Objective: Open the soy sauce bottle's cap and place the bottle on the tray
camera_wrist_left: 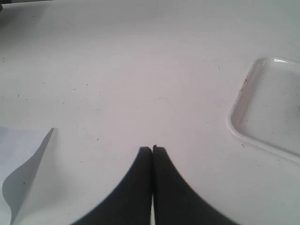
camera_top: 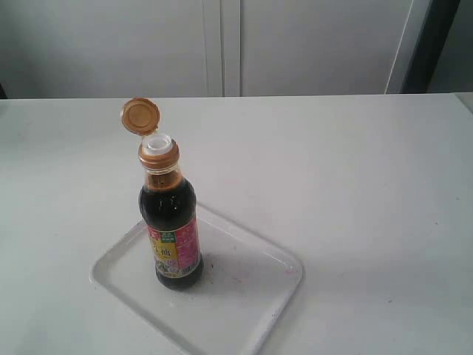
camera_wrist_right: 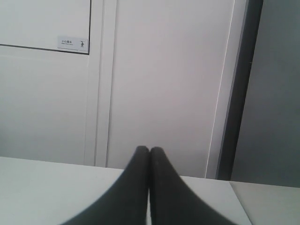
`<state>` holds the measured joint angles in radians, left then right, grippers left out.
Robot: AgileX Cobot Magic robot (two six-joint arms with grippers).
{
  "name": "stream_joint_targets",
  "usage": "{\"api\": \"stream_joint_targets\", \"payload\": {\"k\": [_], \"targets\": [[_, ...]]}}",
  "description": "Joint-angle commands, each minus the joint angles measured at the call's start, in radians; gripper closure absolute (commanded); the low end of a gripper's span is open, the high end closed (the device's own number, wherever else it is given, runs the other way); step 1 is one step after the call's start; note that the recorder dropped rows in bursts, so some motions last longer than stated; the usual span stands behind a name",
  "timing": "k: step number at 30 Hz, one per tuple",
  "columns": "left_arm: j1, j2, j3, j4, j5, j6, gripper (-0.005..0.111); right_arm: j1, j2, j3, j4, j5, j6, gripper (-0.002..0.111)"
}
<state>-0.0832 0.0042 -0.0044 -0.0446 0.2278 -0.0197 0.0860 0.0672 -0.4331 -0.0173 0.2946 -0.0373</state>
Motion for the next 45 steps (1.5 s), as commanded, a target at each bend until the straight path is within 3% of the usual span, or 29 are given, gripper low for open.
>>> {"api": "stream_joint_targets", "payload": {"k": [1, 23, 45], "targets": [[0.002, -0.004, 0.004, -0.010, 0.004, -0.002, 0.107, -0.008, -0.006, 0.020, -0.001, 0.033, 0.005, 0.108], [0.002, -0.004, 0.004, -0.010, 0.004, -0.002, 0.107, -0.008, -0.006, 0.379, -0.001, -0.053, 0.005, 0.108], [0.002, -0.004, 0.004, -0.010, 0.004, -0.002, 0.107, -0.008, -0.067, 0.433, -0.001, 0.025, -0.010, 0.108]]}}
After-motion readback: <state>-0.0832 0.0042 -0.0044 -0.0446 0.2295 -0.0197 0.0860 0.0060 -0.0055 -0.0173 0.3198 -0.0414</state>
